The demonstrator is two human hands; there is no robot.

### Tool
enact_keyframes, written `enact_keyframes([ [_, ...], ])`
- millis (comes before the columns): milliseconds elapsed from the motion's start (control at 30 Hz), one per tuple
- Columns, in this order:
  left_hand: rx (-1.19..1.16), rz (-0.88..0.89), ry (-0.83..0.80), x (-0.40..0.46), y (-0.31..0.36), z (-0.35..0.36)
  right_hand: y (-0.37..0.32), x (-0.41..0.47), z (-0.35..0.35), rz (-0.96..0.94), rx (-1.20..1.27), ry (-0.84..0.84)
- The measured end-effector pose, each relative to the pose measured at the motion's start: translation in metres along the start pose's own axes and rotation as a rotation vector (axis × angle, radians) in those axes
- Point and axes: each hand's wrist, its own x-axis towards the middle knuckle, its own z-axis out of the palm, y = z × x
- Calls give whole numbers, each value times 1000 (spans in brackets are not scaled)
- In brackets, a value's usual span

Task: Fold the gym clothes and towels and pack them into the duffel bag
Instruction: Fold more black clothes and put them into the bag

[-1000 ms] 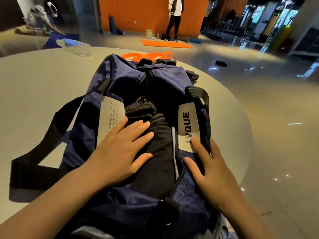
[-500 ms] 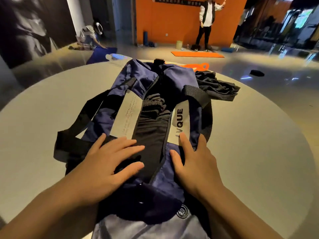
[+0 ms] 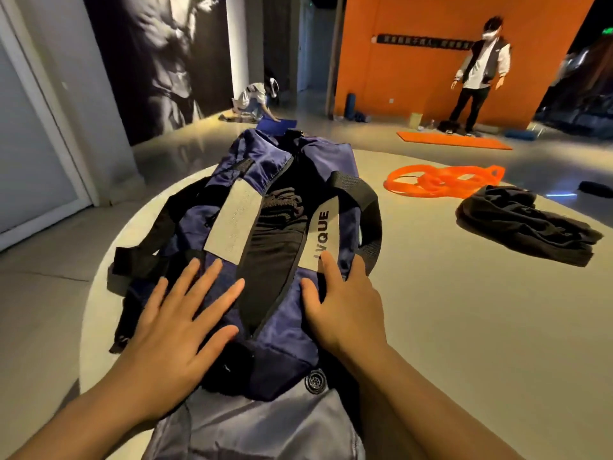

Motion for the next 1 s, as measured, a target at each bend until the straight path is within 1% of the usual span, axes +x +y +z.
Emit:
enact_keyframes([
  [200,40,-102,-44,52,-57,10,-33,66,31,-15,84,23],
  [267,71,-135,-108,68,-69,12,-38,79,37,-10,88,31],
  [400,91,-185,-223,86,-73,7,-37,89,42,-70,98,68],
  [533,-24,-310,-356,94,-62,-7,-24,72,41,-152,17,48],
  [567,-62,-341,-340,96,-55,-12,-18,66,39,-156,1,49],
  [633,-131,-353,-232,99,-36,-20,-7,54,28,-162,5,57],
  [667,-164,-304,-132,99,-22,-23,1,48,22,-153,4,47],
  [733,-261,-108,75,99,20,-27,19,37,7,-133,-55,33],
  [767,-290,-2,121,101,44,-25,30,33,-2,-115,-100,27],
  [800,-264,97,140,103,69,-20,44,31,-8,-94,-161,13],
  [833,-189,190,156,107,94,-11,60,30,-13,-77,-234,-3],
  [900,-34,316,84,118,145,10,91,23,-33,-16,-338,-43],
  [933,-2,331,-17,124,167,20,110,21,-43,13,-367,-6],
  [1000,-9,307,-158,137,195,50,148,14,-66,107,-382,42],
])
